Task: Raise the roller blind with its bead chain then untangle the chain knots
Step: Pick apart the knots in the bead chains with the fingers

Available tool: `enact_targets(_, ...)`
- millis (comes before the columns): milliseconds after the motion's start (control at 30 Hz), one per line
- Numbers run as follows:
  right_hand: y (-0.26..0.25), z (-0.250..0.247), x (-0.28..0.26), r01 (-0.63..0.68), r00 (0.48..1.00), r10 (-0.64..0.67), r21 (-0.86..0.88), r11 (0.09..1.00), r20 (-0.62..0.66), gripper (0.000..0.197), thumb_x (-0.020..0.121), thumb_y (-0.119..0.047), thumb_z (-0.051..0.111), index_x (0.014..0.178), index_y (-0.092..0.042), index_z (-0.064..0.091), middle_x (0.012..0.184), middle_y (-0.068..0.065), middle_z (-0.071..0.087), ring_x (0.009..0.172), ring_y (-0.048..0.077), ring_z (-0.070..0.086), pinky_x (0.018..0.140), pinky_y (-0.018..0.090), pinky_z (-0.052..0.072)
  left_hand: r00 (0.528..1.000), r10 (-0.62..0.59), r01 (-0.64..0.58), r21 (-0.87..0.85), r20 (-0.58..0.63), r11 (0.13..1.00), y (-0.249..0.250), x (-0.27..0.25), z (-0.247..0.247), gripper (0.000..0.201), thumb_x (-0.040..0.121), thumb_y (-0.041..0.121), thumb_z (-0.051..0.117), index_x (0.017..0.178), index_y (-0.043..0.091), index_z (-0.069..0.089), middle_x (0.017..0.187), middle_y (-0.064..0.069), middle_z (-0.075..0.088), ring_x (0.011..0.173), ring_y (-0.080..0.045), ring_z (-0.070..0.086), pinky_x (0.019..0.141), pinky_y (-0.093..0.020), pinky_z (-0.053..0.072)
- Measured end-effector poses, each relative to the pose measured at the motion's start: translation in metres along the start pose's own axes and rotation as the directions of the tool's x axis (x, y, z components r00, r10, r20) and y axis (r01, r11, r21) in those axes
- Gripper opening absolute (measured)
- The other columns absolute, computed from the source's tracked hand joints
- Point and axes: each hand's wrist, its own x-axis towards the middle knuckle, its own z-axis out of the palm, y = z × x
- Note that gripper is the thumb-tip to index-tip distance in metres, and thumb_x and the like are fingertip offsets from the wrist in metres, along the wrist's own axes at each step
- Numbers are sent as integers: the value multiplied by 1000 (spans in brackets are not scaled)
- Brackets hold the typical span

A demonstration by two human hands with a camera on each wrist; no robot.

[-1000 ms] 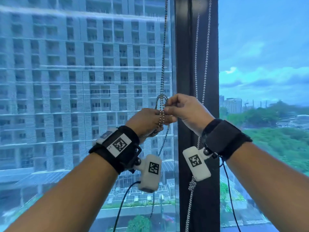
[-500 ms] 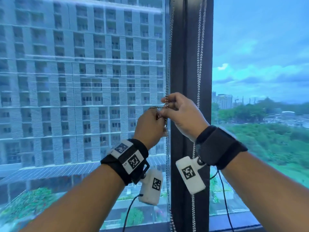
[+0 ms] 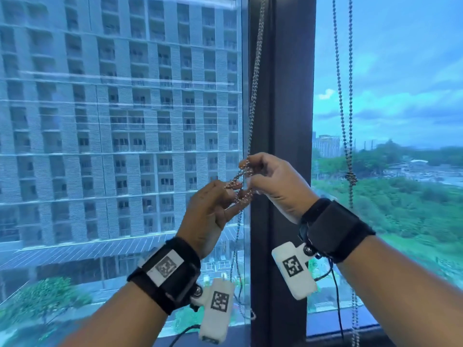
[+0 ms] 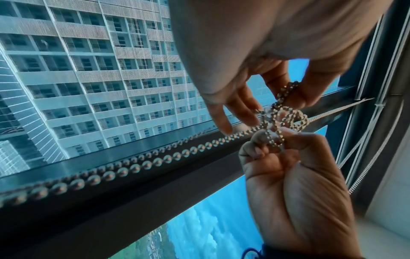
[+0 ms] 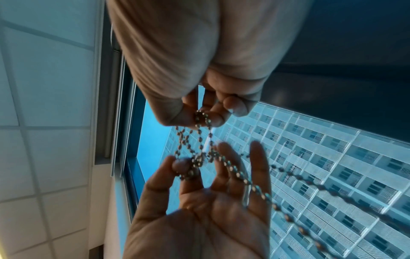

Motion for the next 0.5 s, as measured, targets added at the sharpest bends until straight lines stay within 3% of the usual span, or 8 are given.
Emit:
enact_targets(100, 8, 0, -3, -5, 1000, 6, -28, 1000, 11, 34, 83, 11, 59, 109, -10, 65, 88, -1, 62, 69, 4, 57, 66, 16, 46, 998, 4, 0, 66, -60, 998, -6, 0, -6, 18, 81, 16, 63, 63, 18, 65, 96, -11, 65, 94, -22, 64, 102, -49, 48)
enact_targets(167, 11, -1, -4, -19, 1000, 19, -62, 998, -7, 37, 84, 10, 59, 114, -10, 64, 91, -1, 61, 71, 7, 56, 68, 18, 47, 988, 75, -37, 260, -137, 965, -2, 3, -11, 14, 75, 36, 70, 69, 23, 66, 89, 0, 63, 90, -15, 58, 95, -41, 43)
enact_targets(233, 16, -2, -5, -26, 1000, 24, -118, 993, -19, 33, 83, 4, 63, 112, -12, 64, 95, 5, 63, 76, 13, 57, 74, 25, 50, 980, 114, -48, 357, -165, 933, 3, 10, -14, 14, 77, 40, 71, 71, 27, 68, 92, 3, 63, 92, -13, 55, 88, -34, 36)
enact_targets(333, 21, -2, -2, -21, 999, 13, -259, 966, -32, 25, 80, -10, 67, 103, -18, 65, 98, 17, 68, 74, 16, 56, 75, 32, 49, 989, 94, -83, 96, -113, 992, 12, 16, -14, 16, 91, 25, 63, 79, 16, 61, 80, 1, 62, 80, -14, 58, 87, -32, 43)
enact_targets(400, 23, -1, 0, -2, 999, -9, -308, 951, -33, 21, 80, -10, 67, 98, -20, 67, 89, 11, 69, 71, 14, 56, 73, 30, 49, 995, 61, -67, -77, -80, 995, 18, 18, -9, 22, 99, 22, 50, 80, 12, 56, 69, 1, 56, 67, -13, 57, 82, -30, 52)
enact_targets(467, 24, -1, 1, 11, 1000, -18, -313, 950, -19, 18, 83, -6, 66, 96, -20, 68, 82, 0, 66, 69, 10, 55, 70, 26, 48, 997, 12, -22, -125, -77, 992, 20, 18, -6, 26, 104, 25, 43, 83, 13, 53, 63, 3, 43, 53, -10, 44, 59, -24, 50)
enact_targets(500, 24, 0, 1, 14, 1000, -18, -301, 953, -10, 18, 84, -6, 66, 94, -20, 69, 81, -3, 65, 68, 9, 55, 70, 25, 48, 997, -9, -2, -126, -83, 992, 21, 17, -6, 26, 105, 27, 43, 84, 13, 52, 62, 4, 38, 49, -8, 36, 48, -20, 40)
